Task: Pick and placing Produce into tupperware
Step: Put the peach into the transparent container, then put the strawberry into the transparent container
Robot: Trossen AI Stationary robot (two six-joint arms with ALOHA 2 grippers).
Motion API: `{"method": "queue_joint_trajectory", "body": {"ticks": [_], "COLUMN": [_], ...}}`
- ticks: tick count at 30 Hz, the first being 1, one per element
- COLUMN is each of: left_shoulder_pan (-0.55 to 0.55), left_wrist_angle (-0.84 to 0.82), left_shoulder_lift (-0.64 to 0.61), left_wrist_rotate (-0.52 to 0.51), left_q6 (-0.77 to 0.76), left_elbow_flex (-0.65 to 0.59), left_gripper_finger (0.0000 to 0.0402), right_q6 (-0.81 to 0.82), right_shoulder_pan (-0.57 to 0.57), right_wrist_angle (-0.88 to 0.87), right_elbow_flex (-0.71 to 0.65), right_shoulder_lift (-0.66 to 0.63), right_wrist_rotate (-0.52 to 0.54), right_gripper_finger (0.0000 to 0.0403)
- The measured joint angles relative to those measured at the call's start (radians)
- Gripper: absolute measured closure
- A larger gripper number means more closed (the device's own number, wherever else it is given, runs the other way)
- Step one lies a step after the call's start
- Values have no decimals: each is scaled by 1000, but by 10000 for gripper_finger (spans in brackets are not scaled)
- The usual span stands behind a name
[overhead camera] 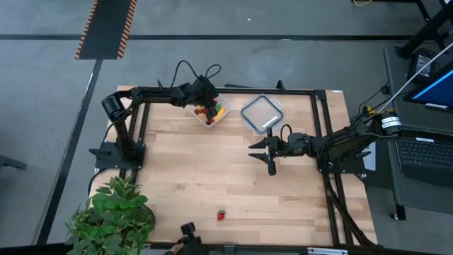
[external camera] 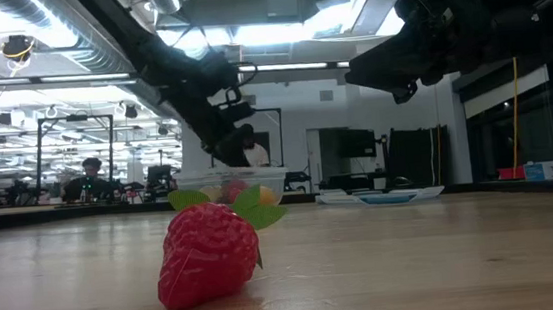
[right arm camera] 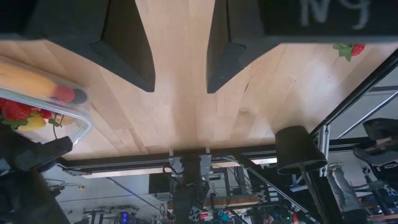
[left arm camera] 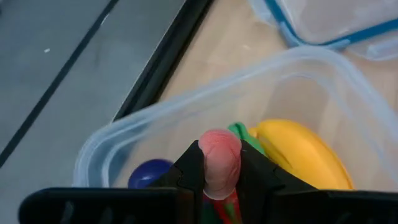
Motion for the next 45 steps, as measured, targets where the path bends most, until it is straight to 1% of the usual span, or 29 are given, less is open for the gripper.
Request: {"method": "queue_joint_trajectory", "body": {"ticks": [5,13,20,24,29,33,35,37,40,42,44,45], "left_shoulder_pan": [11,7,-12,-37,-80,-126,-147,-175,-223,-268,-322,-351], "left_wrist_angle": [-31,-39,-27,-39,-85,-166,-223,-277,-348,-373,-351,-328], "left_shoulder_lift": [-1,-2,-19,-64,-164,-243,-270,-286,-297,-297,-296,-296], "left_wrist_rotate": [0,1,-2,-5,-5,-3,13,49,170,223,220,201], "left_q6": [0,0,-6,2,-6,-46,-72,-112,-143,-142,-143,-152], "left_elbow_flex": [0,0,0,-1,0,0,0,0,0,-4,-18,-29], "left_gripper_finger": [343,280,249,237,234,233,233,233,233,233,233,233], "right_q6": [0,0,0,0,0,0,1,9,17,17,20,21], "right_shoulder_pan": [0,0,0,0,0,0,0,0,0,0,0,0], "right_wrist_angle": [0,0,0,0,-1,-1,1,1,2,7,15,15], "right_elbow_flex": [0,0,0,0,0,0,0,0,0,0,0,0], "right_shoulder_lift": [0,0,0,0,0,0,0,0,0,0,0,0], "right_wrist_rotate": [0,0,0,0,0,0,0,-1,-2,-3,-3,-3], "right_gripper_finger": [257,257,257,257,257,257,257,257,257,257,257,257]}}
